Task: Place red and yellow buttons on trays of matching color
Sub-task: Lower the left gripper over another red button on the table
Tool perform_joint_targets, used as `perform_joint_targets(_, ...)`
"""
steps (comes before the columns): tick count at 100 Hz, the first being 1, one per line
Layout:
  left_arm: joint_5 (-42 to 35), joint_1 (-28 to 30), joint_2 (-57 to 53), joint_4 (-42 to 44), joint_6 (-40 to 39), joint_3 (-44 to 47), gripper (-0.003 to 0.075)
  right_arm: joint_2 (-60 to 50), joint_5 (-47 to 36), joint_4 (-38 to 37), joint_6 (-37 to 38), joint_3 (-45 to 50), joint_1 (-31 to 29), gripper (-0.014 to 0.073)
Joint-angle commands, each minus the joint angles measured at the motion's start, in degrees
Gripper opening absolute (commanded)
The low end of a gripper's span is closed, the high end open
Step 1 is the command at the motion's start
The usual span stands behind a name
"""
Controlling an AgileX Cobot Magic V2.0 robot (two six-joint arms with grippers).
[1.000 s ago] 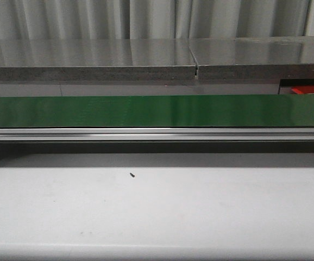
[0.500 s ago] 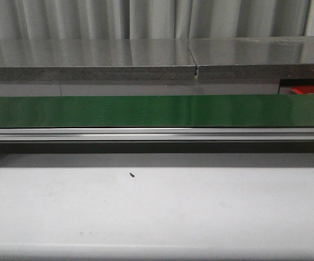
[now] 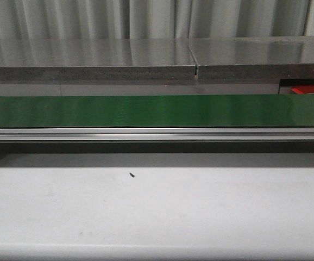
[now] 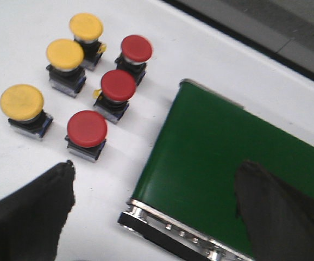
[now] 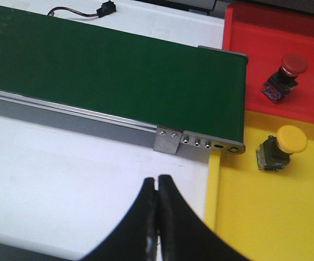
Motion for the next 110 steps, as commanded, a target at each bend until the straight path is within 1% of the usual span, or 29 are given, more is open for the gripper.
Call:
perform_joint_targets(1, -1.3, 1.6, 2.6, -1.9, -0.7, -3.6, 0.0583, -0.2, -3.2, 0.6, -0.4, -1.6, 0.0, -0.0117)
perform_joint_targets(19, 0.4, 3.6, 10.4, -2.6, -0.7, -7.3, 0.0582, -0.2, -3.2, 0.6, -0.4, -1.6, 0.0, -0.0117)
perform_joint_targets(35, 2.1, 4.2, 15.5, -2.6, -0.7, -10.9, 0.0581, -0.2, -3.2, 0.6, -0.4, -1.6, 0.0, -0.0117)
perform_joint_targets(84, 3.2, 4.2, 25.7, -2.5, -0.7, -19.1, 0.0575, -0.2, -3.2, 0.6, -0.4, -1.6, 0.0, -0.0117)
perform_joint_targets(110, 2.8, 4.2, 29.6, -2.2, -0.7, -21.0, 0.0566, -0.2, -3.2, 0.6, -0.4, -1.6, 0.0, -0.0117)
